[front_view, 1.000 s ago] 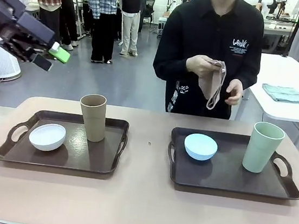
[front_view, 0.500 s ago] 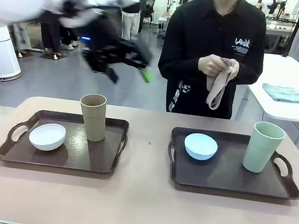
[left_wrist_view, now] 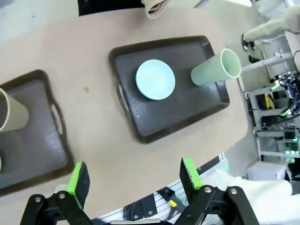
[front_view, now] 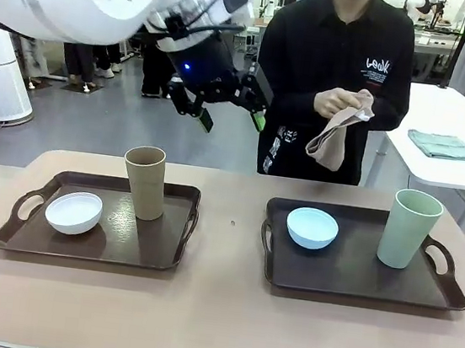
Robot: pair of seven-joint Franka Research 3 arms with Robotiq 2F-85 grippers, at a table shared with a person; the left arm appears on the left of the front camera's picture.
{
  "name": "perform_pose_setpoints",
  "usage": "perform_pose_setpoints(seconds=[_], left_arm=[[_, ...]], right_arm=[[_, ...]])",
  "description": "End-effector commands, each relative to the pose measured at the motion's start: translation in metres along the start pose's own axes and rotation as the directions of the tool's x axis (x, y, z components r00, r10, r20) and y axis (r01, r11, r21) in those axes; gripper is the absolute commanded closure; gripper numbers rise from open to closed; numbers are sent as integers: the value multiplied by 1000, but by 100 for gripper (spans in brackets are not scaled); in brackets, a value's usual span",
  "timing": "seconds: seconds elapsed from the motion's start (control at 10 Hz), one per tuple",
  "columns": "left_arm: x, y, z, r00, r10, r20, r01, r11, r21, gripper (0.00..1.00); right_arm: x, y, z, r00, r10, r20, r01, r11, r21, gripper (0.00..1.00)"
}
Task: Set up a tray with a mat and arrange the tableware.
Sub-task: Pick up the Picnic Bowl and Reusable plastic cup from the Handle tray in front of the human's position and hold them in the air.
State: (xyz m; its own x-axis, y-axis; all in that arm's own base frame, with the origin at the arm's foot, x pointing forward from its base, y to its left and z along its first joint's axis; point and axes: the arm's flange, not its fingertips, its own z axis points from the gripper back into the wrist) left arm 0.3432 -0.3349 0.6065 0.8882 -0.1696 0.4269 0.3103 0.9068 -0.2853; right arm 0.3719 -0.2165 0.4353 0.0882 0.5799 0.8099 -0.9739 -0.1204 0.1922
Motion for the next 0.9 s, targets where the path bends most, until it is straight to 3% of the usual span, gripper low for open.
perform_pose_setpoints(seconds=[0.0,0.1,0.3,0.4,0.5,0.6,0.7,0.8], left_arm=[[7,-2,-17,1000,1,-15,-1,1000,3,0],[18,-9,-17,999,26,29,-26,1000,3,0],[47,-26,-57,990,140,-11,-140,990,-3,0],[65,-40,-91,986,167,-27,-166,986,21,0],[69,-52,-108,986,163,-42,-161,986,49,0],[73,-65,-129,987,155,-39,-152,986,64,0],[79,-74,-145,988,153,-27,-151,987,62,0],[53,-33,-118,987,149,-53,-148,989,25,0]], right_arm=[[-7,-4,-2,1000,29,1,-29,1000,3,0],[-10,-21,2,998,41,-48,-44,997,-67,0],[-22,-45,9,984,64,-167,-94,980,-177,0],[-26,-56,26,970,25,-241,-99,950,-297,0],[-25,-58,34,971,14,-239,-102,928,-359,0],[-28,-62,44,982,-19,-186,-61,909,-412,0],[-25,-73,50,995,37,-90,-69,917,-392,0],[-21,-73,50,979,183,90,-158,960,-233,0]])
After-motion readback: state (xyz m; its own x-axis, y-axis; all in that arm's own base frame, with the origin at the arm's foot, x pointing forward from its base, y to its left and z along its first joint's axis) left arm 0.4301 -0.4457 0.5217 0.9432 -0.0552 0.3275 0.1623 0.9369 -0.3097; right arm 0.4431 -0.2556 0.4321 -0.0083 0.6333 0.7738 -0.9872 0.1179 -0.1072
